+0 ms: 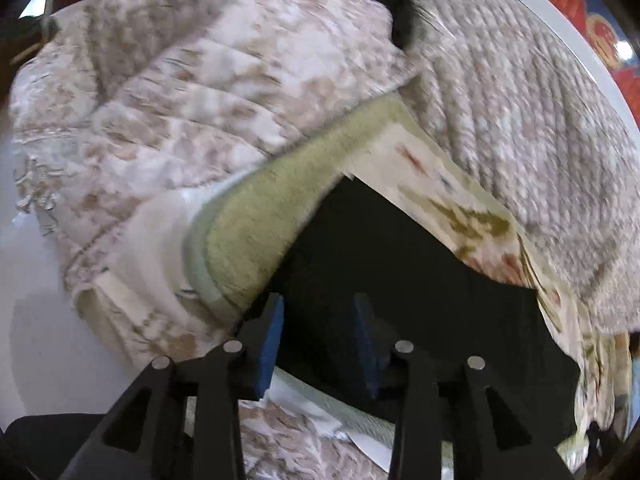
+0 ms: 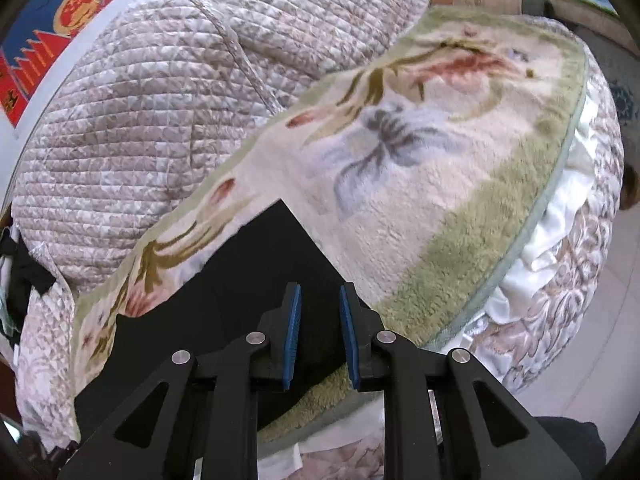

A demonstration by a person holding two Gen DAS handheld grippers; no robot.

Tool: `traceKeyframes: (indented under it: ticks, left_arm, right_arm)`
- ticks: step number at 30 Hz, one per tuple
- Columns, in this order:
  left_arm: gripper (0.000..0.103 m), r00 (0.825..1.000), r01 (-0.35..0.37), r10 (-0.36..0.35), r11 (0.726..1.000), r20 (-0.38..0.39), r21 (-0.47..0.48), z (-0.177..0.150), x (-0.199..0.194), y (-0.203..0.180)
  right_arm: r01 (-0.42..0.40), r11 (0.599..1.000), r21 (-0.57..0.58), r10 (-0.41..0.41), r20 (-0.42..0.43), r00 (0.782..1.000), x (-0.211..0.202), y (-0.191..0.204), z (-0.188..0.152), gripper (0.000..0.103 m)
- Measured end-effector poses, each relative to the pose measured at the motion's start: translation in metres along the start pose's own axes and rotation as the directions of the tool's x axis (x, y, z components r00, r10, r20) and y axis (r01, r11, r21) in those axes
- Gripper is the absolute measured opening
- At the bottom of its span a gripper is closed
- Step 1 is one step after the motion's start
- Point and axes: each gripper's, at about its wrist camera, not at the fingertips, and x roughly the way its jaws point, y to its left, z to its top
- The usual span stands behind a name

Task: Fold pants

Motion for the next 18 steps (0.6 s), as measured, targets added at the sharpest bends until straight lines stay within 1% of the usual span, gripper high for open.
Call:
traceKeyframes:
  ticks: [1,2,3,4,6,7,9,11,12,14,16,18]
  left_arm:
    - [0.035,0.999,0.053,-0.053,0.998,-0.004,0.016,-0.001,-0.003,-0.005]
    - [0.035,0.993,0.119,-0.119,0.993,0.005,0.025,-0.001,-0.008,-0.009]
    - [0.035,0.987,0.158,-0.159,0.987,0.022,0.029,-0.002,-0.015,-0.011]
    - [0.035,0.984,0.170,-0.172,0.985,0.057,0.034,-0.001,-0.024,-0.013]
    - [0.035,0.983,0.117,-0.120,0.993,0.139,0.028,0.001,-0.040,-0.010]
    - [0.035,0.983,0.076,-0.076,0.997,0.164,0.005,0.003,-0.045,-0.006]
    - [0.035,0.984,0.030,-0.024,0.999,0.175,-0.028,0.006,-0.047,0.003]
    - [0.035,0.987,-0.018,0.023,0.999,0.160,-0.028,0.008,-0.042,0.005]
    - [0.035,0.989,-0.023,0.026,0.999,0.144,-0.022,0.008,-0.037,0.007]
    - [0.035,0.994,0.005,-0.007,1.000,0.108,0.018,0.005,-0.028,0.000]
    - [0.036,0.996,0.029,-0.036,0.996,0.085,0.080,0.000,-0.020,-0.012]
    - [0.037,0.998,0.048,-0.054,0.987,0.034,0.150,-0.006,-0.007,-0.027]
  right_arm:
    - [-0.003,1.000,-0.015,0.003,0.017,1.000,-0.002,0.003,0.001,0.020]
    - [-0.003,1.000,-0.029,0.004,0.028,1.000,-0.004,0.008,0.002,0.020]
    - [-0.003,0.999,-0.044,0.004,0.036,0.999,-0.005,0.012,0.002,0.020]
    - [-0.009,0.998,-0.061,0.012,0.044,0.999,-0.005,0.017,0.002,0.020]
    - [-0.026,0.996,-0.087,0.029,0.045,0.999,-0.004,0.026,0.002,0.020]
    - [-0.036,0.994,-0.104,0.041,0.043,0.998,-0.002,0.032,0.002,0.020]
    - [-0.054,0.990,-0.127,0.059,0.034,0.998,0.002,0.038,0.000,0.020]
    - [-0.085,0.984,-0.154,0.087,0.002,0.996,0.010,0.046,-0.004,0.021]
    - [-0.103,0.979,-0.174,0.101,-0.019,0.995,0.015,0.051,-0.006,0.022]
    - [-0.143,0.965,-0.222,0.131,-0.066,0.989,0.025,0.061,-0.012,0.023]
    - [-0.171,0.941,-0.293,0.142,-0.120,0.983,0.037,0.075,-0.021,0.024]
    - [-0.192,0.914,-0.358,0.141,-0.166,0.976,0.047,0.084,-0.031,0.024]
